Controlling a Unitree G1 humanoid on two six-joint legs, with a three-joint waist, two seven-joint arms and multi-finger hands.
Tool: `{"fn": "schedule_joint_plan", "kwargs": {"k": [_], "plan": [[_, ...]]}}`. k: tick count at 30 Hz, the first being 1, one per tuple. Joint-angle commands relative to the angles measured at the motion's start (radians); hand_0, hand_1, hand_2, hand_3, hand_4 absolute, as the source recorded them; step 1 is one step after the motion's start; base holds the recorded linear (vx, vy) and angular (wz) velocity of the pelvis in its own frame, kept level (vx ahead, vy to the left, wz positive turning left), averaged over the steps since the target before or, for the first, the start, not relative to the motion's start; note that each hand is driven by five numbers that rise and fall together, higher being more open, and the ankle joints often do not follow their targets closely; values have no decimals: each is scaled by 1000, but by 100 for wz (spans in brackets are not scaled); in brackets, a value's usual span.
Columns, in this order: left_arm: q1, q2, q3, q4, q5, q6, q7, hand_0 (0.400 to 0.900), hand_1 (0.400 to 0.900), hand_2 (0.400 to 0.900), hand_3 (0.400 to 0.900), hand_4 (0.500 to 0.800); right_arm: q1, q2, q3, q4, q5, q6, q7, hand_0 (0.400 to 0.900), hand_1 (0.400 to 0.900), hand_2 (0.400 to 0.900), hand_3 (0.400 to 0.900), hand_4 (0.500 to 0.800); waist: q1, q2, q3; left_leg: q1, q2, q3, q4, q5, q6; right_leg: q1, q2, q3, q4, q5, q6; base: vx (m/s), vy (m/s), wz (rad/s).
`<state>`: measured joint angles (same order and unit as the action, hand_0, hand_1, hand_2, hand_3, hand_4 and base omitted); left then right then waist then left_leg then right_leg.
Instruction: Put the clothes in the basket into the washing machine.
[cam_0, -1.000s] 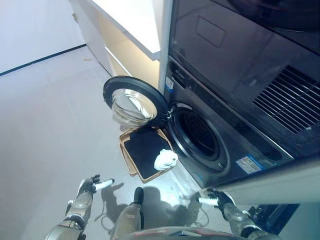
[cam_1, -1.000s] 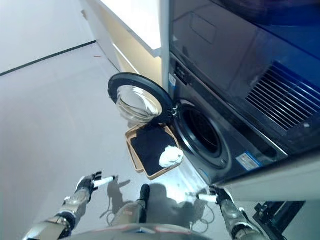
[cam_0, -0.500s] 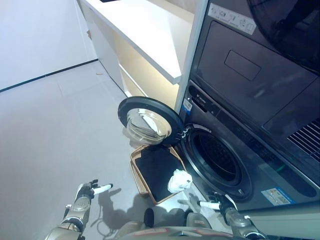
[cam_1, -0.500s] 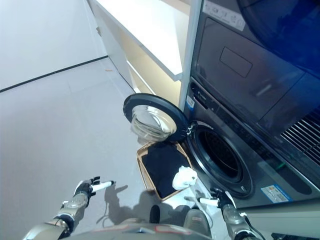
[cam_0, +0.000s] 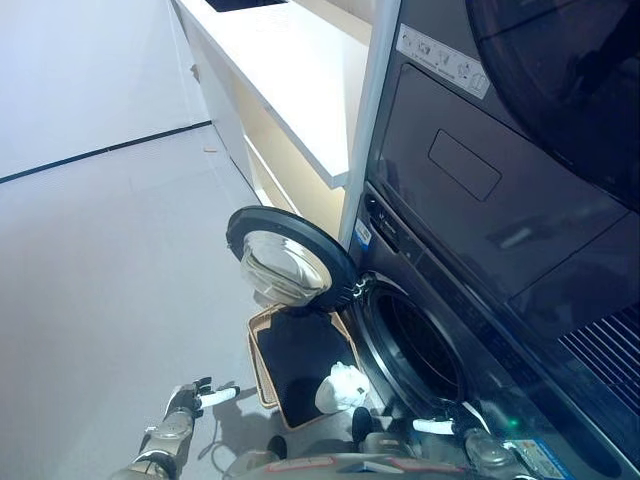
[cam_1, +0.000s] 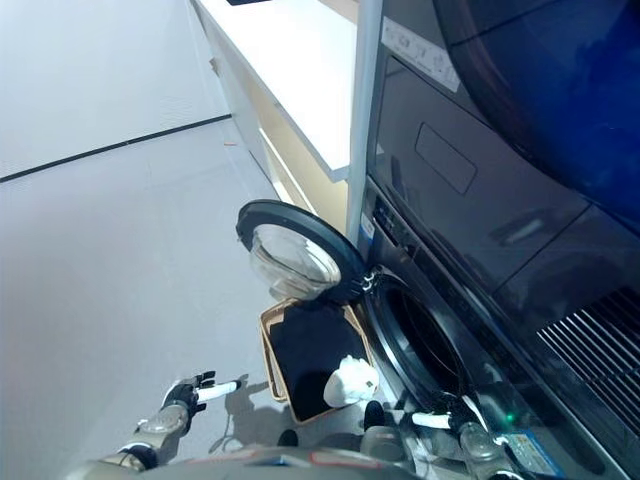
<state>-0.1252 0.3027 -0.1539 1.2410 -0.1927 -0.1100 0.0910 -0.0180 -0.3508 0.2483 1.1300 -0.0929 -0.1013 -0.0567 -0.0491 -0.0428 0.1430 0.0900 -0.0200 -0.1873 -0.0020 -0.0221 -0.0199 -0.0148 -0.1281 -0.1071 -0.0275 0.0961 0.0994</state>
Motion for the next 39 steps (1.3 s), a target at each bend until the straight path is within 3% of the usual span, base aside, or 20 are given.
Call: {"fn": "schedule_joint_plan", "kwargs": {"k": [1,2,3,4,5,10,18,31,39], "plan": [[-70,91,-23,-89,20,-51,41,900,900,900,900,800,-62,-129,94,-109,-232,-22,-115,900,900,900,900,800,19,-50,16,-95,-42,9,177,-92,-24,-145,-86,20,88,74,77,-248,-82,82],[-116,84,-52,-104,-10,-63,58,900,900,900,900,800,-120,-161,138,-97,-284,-17,-149,900,900,900,900,800,23,-40,72,-188,-20,37,213,-69,-47,-157,-96,-6,98,64,72,-240,-49,79],[-117,84,-51,-104,-10,-63,58,900,900,900,900,800,-122,-160,138,-96,-284,-18,-149,900,900,900,900,800,18,-42,69,-194,-24,34,212,-64,-46,-162,-101,-8,97,66,73,-457,47,75],[-190,62,-99,-100,-59,-73,74,900,900,900,900,800,-229,-167,216,-33,-343,-1,-179,900,900,900,900,800,21,-23,114,-285,1,84,197,-17,-53,-230,-116,-21,121,75,84,-312,73,35],[-213,59,-117,-103,-63,-76,86,900,900,900,900,800,-269,-162,244,-21,-374,7,-199,900,900,900,900,800,23,-12,121,-302,0,89,166,4,-49,-270,-116,-20,125,82,84,-409,99,32],[-345,49,-204,-151,-116,-97,125,900,900,900,900,800,-473,-144,376,93,-493,62,-264,900,900,900,900,800,49,22,194,-440,-27,112,143,52,-42,-414,-162,-29,135,124,90,-204,70,20],[-439,43,-264,-270,-185,-109,177,900,900,900,900,800,-655,-118,389,171,-502,131,-360,900,900,900,900,800,87,91,287,-657,-64,103,203,82,-53,-587,-225,-41,191,143,104,-121,30,25],[-479,21,-291,-385,-237,-122,223,900,900,900,900,800,-849,-170,369,195,-440,164,-473,900,900,900,900,800,119,161,333,-946,-95,131,326,70,-45,-864,-276,9,311,133,108,-49,47,5],[-481,31,-282,-445,-254,-119,231,900,900,900,900,800,-925,-213,379,235,-445,190,-438,900,900,900,900,800,123,185,357,-1033,-100,134,391,56,-46,-962,-269,37,395,96,94,2,1,2]]}}
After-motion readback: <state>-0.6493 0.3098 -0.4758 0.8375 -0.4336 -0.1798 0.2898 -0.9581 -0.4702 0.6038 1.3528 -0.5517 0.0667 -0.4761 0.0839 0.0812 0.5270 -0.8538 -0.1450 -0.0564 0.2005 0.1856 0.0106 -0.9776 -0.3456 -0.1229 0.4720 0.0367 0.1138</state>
